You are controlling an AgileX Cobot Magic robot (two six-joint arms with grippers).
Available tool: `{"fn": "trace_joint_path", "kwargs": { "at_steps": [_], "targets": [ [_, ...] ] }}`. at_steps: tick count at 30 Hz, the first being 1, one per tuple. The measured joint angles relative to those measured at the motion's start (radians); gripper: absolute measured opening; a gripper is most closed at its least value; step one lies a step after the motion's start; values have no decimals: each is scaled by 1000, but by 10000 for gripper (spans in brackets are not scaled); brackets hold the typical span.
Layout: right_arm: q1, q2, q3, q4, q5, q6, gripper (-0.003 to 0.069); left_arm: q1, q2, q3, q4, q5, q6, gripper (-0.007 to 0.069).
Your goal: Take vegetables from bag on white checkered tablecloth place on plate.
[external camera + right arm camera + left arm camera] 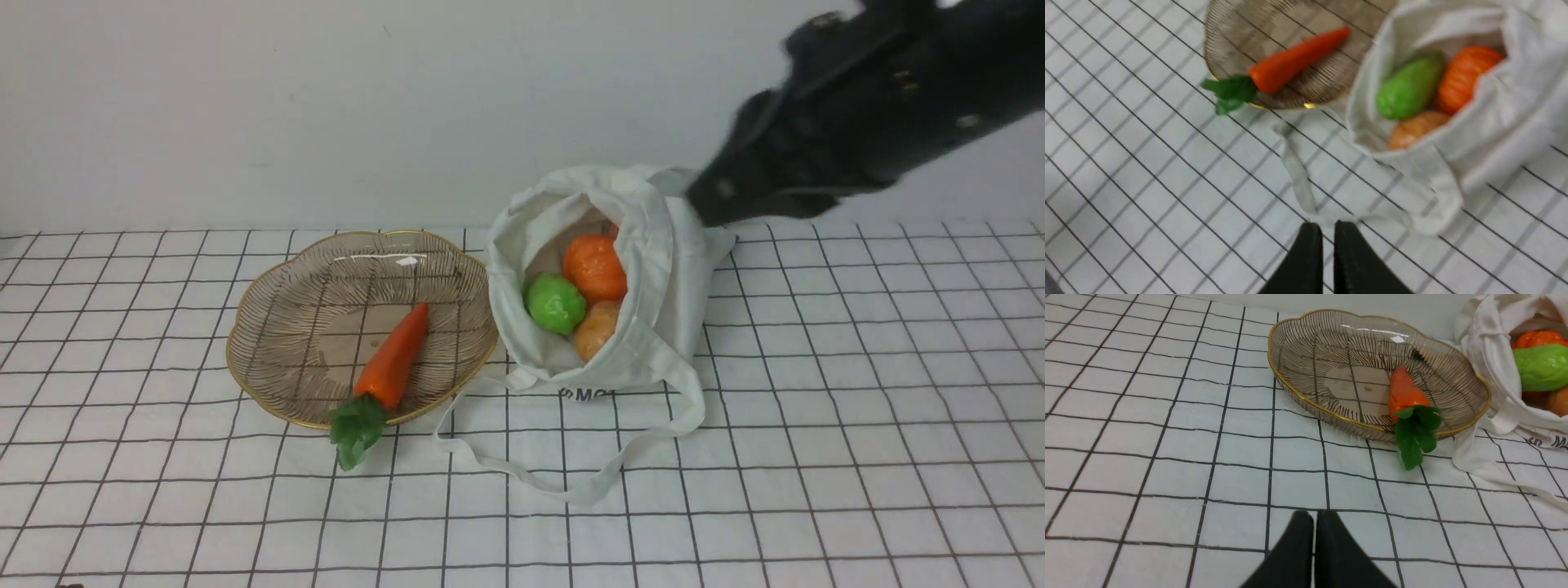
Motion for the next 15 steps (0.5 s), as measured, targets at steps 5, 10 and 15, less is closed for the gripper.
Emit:
{"fn": "trace_joint_path", "kwargs": {
  "at_steps": [5,10,15],
  "targets": [
    [-28,-233,46,-93,33,75,-13,0,0,0,0,0,0,-8],
    [-28,-535,178,-127,39,82,-13,0,0,0,0,0,0,-8],
    [-28,-809,420,-105,-83,79,-13,0,0,0,0,0,0,-8]
  ]
}}
